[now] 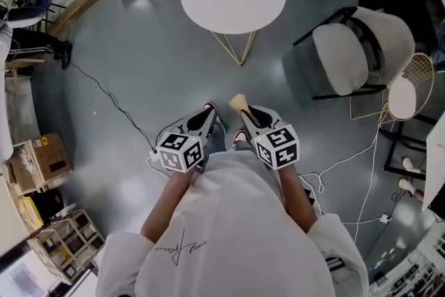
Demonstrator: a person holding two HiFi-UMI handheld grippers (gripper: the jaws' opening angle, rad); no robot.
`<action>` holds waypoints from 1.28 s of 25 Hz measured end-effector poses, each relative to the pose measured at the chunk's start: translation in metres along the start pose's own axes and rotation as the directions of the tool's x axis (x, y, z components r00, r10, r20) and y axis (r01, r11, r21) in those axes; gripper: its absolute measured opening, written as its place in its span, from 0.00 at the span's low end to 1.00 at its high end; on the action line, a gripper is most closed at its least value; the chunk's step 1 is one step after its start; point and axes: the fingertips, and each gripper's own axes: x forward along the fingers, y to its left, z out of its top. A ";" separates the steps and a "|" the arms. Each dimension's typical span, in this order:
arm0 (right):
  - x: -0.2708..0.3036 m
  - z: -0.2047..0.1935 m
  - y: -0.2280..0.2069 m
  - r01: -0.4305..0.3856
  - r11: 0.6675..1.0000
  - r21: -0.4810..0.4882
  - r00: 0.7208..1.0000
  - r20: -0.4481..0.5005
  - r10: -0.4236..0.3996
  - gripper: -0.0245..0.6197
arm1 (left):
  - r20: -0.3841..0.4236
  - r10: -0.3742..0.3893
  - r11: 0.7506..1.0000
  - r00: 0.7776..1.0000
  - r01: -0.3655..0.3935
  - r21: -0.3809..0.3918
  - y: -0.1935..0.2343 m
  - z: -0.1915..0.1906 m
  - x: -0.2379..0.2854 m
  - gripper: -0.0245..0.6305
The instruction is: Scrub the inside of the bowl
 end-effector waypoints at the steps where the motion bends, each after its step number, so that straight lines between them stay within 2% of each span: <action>1: 0.006 0.005 -0.001 0.006 1.000 0.009 1.000 0.000 -0.006 0.15 | -0.001 -0.005 1.000 1.000 0.005 0.001 0.006 0.007 0.003 0.05; 7: 0.033 0.041 -0.014 0.044 0.998 0.047 0.999 0.017 -0.045 0.16 | -0.006 -0.052 0.998 0.999 0.052 0.022 0.027 0.043 0.023 0.05; 17: 0.092 0.109 -0.005 0.107 0.994 0.025 0.993 0.055 -0.108 0.16 | 0.030 -0.103 0.994 0.994 0.102 0.047 0.083 0.103 0.026 0.05; 24: 0.128 0.144 0.005 0.170 0.985 0.001 0.980 0.100 -0.170 0.16 | 0.020 -0.112 0.993 0.993 0.112 0.034 0.124 0.120 0.017 0.05; 29: 0.141 0.150 0.014 0.161 0.987 0.015 0.982 0.102 -0.161 0.16 | 0.016 -0.118 0.993 0.993 0.118 0.003 0.141 0.120 0.014 0.05; 32: 0.141 0.150 0.009 0.208 0.977 0.044 0.971 0.113 -0.212 0.16 | 0.008 -0.115 0.993 0.993 0.115 -0.015 0.148 0.119 0.013 0.05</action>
